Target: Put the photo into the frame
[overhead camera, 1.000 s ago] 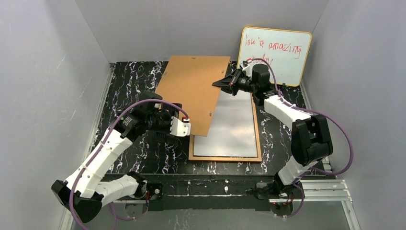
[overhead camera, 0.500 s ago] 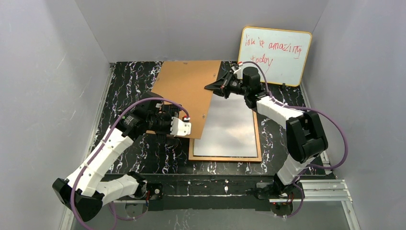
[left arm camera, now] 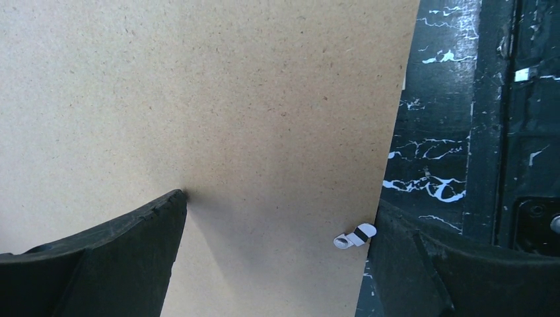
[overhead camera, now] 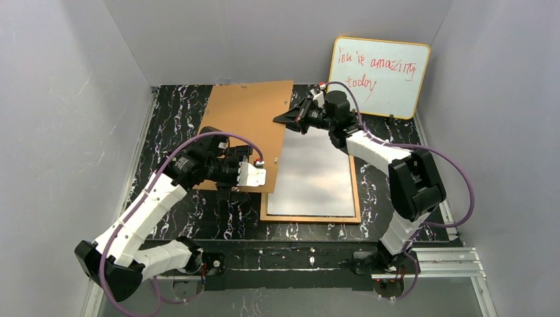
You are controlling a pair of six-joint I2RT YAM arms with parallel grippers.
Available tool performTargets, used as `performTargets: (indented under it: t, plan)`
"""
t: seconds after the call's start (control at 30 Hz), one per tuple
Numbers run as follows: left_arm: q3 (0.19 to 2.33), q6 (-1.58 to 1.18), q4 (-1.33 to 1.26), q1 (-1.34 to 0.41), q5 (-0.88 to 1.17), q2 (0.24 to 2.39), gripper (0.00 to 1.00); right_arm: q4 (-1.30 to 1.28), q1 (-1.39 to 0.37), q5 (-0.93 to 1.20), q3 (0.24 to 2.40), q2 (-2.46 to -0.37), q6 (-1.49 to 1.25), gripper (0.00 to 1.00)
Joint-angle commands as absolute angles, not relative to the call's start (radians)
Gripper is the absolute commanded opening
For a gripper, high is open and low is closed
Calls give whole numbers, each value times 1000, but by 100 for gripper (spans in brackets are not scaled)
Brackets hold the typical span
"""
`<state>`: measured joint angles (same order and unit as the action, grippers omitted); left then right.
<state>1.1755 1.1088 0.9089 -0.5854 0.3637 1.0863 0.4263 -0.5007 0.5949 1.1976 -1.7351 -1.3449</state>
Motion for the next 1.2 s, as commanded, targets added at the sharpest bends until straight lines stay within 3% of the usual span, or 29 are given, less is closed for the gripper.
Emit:
performTargets:
  t: [0.0, 0.6, 0.8, 1.17]
  plan:
    - [1236, 1059, 836, -592, 417, 1105, 98, 513, -561, 661, 1261, -1752, -1339, 1]
    - [1337, 779, 952, -594, 601, 1140, 98, 443, -252, 938, 1185, -1683, -1253, 1]
    - [1342, 762, 945, -594, 567, 1133, 98, 432, -186, 996, 1143, -1649, -1248, 1]
    - [1310, 645, 846, -592, 464, 1177, 98, -29, 6, 1229, 1111, -1599, -843, 1]
